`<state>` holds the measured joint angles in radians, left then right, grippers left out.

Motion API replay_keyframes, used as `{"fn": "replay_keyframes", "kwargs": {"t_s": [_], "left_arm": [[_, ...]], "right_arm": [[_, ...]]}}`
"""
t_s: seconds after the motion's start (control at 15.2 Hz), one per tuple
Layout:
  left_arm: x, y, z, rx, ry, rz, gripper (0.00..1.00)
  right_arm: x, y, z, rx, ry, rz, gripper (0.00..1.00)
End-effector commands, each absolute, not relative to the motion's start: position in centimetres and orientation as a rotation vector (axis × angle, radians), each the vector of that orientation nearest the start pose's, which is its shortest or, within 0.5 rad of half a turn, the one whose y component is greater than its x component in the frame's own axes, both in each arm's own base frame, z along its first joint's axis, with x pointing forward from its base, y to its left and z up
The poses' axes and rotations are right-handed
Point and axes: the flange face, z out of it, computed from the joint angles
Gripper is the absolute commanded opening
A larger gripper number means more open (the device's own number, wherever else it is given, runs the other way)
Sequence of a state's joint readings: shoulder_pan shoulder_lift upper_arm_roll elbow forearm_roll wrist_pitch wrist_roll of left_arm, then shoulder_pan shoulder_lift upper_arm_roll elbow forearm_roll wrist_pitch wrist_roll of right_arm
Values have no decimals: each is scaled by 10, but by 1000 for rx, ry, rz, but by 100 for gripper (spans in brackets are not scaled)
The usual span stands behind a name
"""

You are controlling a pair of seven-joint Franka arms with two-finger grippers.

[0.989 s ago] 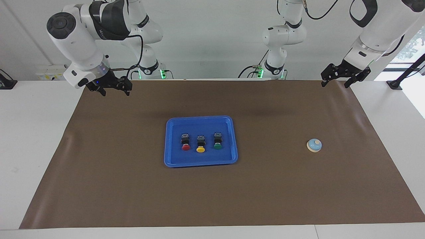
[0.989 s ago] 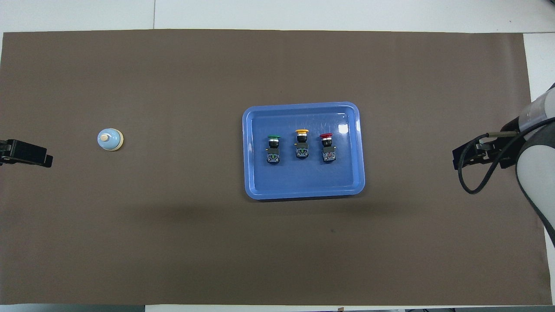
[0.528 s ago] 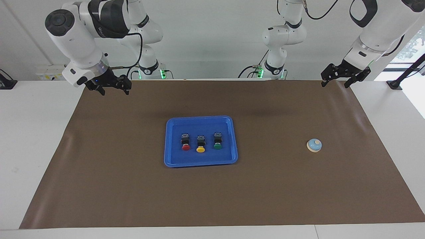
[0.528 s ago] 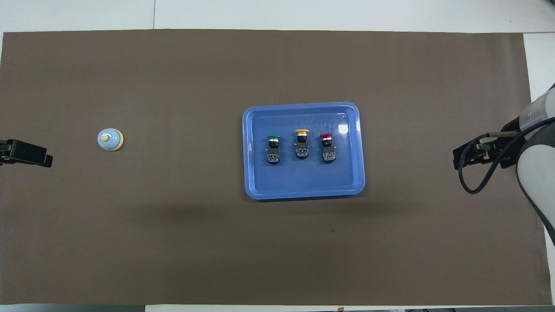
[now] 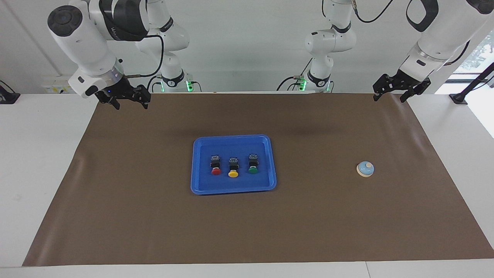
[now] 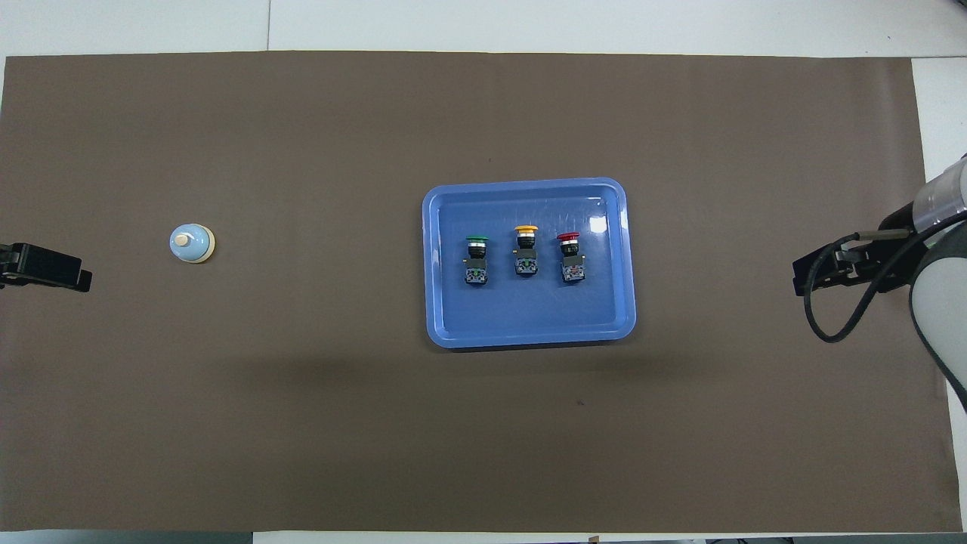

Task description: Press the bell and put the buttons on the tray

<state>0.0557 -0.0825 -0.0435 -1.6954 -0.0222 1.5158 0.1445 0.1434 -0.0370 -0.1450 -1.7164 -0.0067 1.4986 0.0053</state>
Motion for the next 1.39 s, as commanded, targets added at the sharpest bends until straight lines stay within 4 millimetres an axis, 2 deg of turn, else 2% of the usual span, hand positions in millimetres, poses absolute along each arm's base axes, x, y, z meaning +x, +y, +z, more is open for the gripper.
{"fn": "replay_keyframes", "kwargs": {"t_s": [0.0,0.13,0.2,0.26,0.33,0.4,0.46,0.59,0.99,1.19,1.32], "left_arm": [[514,-3,613,-3153,252,150,100],[517,0,613,-3154,242,121,100],[518,0,610,-3154,247,109,84],[521,-1,610,-3153,244,73,49],[523,2,606,-3154,221,46,9],[523,6,601,-3156,196,34,0],[523,11,600,-3156,174,5,0],[535,23,576,-3158,132,-27,0],[605,26,463,-3164,126,-28,0],[622,26,422,-3159,132,-35,0],[627,29,407,-3155,129,-39,0]], "right_arm": [[520,-11,582,-3124,-4,316,100],[520,-13,584,-3127,4,311,100],[520,-17,585,-3126,16,311,100],[521,-22,587,-3128,28,302,100],[521,-22,591,-3129,29,292,100],[521,-21,590,-3132,22,294,100],[521,-20,591,-3133,22,292,100],[519,-28,591,-3129,41,311,100],[520,-22,594,-3135,25,300,100],[520,-27,606,-3136,23,271,100],[521,-30,613,-3133,-41,249,100]]}}
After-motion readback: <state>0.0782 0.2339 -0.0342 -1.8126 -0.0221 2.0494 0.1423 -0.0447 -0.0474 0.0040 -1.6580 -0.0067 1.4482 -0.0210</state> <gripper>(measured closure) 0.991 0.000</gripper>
